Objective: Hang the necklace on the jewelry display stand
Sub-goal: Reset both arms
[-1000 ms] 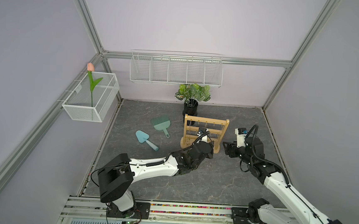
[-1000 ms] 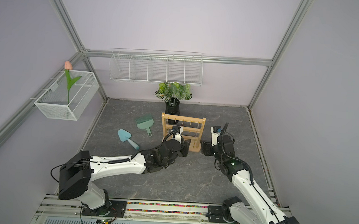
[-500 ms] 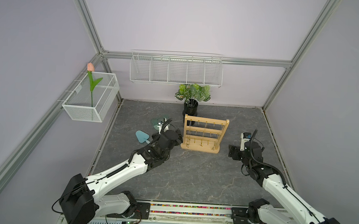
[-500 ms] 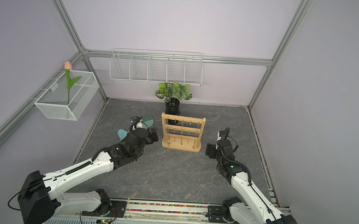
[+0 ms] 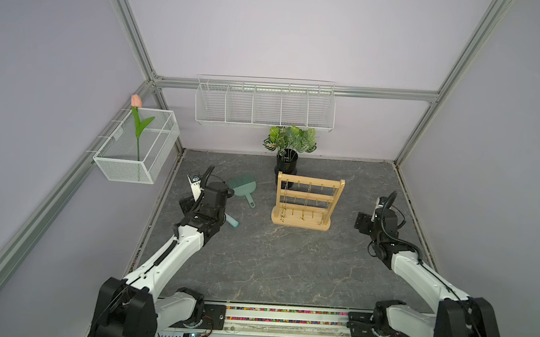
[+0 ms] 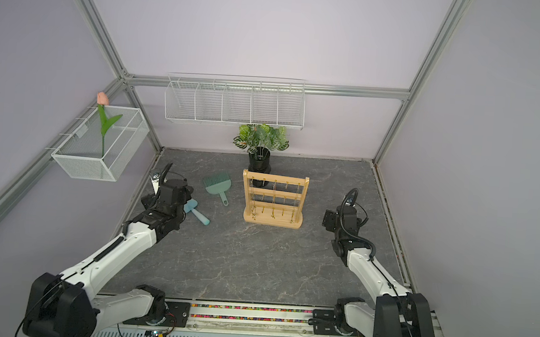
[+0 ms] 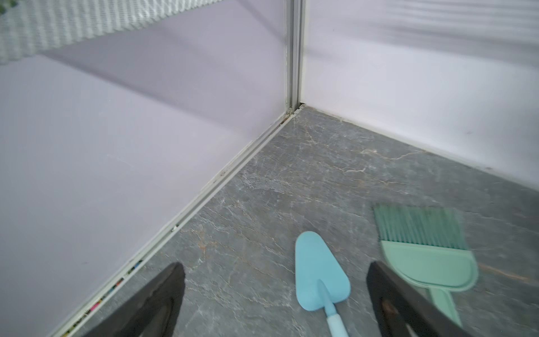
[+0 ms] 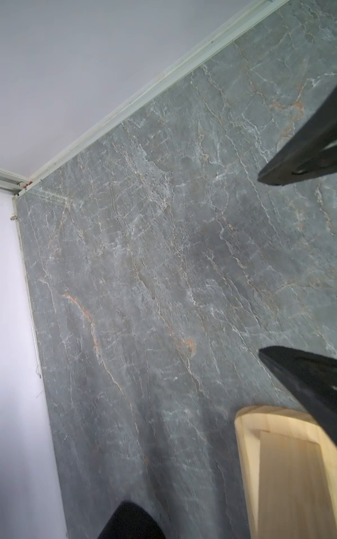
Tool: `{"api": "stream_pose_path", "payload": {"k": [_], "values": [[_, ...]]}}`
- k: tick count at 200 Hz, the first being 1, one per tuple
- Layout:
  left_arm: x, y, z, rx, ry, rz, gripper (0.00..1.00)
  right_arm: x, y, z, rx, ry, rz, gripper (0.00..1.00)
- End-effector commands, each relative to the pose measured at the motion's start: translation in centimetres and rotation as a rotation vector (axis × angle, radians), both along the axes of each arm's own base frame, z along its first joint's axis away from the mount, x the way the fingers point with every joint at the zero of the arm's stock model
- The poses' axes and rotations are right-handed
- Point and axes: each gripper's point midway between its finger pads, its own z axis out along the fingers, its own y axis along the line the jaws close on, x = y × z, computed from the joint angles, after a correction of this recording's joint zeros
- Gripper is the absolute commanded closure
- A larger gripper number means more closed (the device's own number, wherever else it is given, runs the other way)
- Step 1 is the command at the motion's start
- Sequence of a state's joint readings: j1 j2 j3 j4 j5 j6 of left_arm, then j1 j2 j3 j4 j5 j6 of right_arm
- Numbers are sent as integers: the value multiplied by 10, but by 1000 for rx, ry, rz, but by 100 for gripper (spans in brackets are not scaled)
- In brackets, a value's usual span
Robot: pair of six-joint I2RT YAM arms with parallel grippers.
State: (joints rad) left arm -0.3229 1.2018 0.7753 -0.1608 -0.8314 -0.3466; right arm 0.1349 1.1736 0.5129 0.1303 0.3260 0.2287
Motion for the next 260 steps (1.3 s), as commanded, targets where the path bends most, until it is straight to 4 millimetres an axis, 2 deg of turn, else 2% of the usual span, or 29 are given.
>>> {"api": "stream_pose_path", "payload": {"k": [1, 25, 41, 64, 85, 99, 117, 130, 138, 156, 165, 176, 196, 232, 260], "values": [[12, 10, -17, 81, 45, -50, 0, 16, -2, 17, 9, -55, 33, 11], [17, 15, -50, 95, 7, -94, 0, 19, -17, 11, -31, -53, 11, 11], [24, 20, -69, 43, -31, -102, 0, 21, -31, -1, -30, -62, -11, 11], [40, 14, -68, 53, -75, -203, 0, 24, -48, -10, -49, -129, -54, 11], [44, 26, -84, -39, -132, -218, 1, 30, -46, -4, -61, -204, -28, 11], [46, 14, -92, -46, -115, -303, 1, 35, -48, -4, -75, -256, -24, 11], [46, 10, -94, -44, -111, -331, 1, 40, -30, -9, -77, -241, 78, 11], [47, 7, -94, -44, -108, -348, 0, 42, -17, -24, -85, -254, 144, 11], [49, 3, -95, -43, -97, -375, 0, 43, -17, -18, -99, -309, 138, 11], [50, 2, -95, -44, -93, -383, 0, 43, -8, -23, -91, -259, 199, 11], [50, 2, -95, -44, -92, -382, 0, 47, -11, -20, -103, -271, 171, 11], [51, 2, -96, -42, -85, -386, 0, 43, -16, -25, -102, -231, 143, 11], [51, 1, -95, -42, -86, -391, 0, 40, -22, -20, -113, -269, 102, 11], [50, 0, -96, -40, -83, -396, 0, 24, -17, -13, -117, -361, 125, 11], [50, 0, -96, -40, -83, -397, 0, 24, -17, -12, -173, -353, 86, 11]]}}
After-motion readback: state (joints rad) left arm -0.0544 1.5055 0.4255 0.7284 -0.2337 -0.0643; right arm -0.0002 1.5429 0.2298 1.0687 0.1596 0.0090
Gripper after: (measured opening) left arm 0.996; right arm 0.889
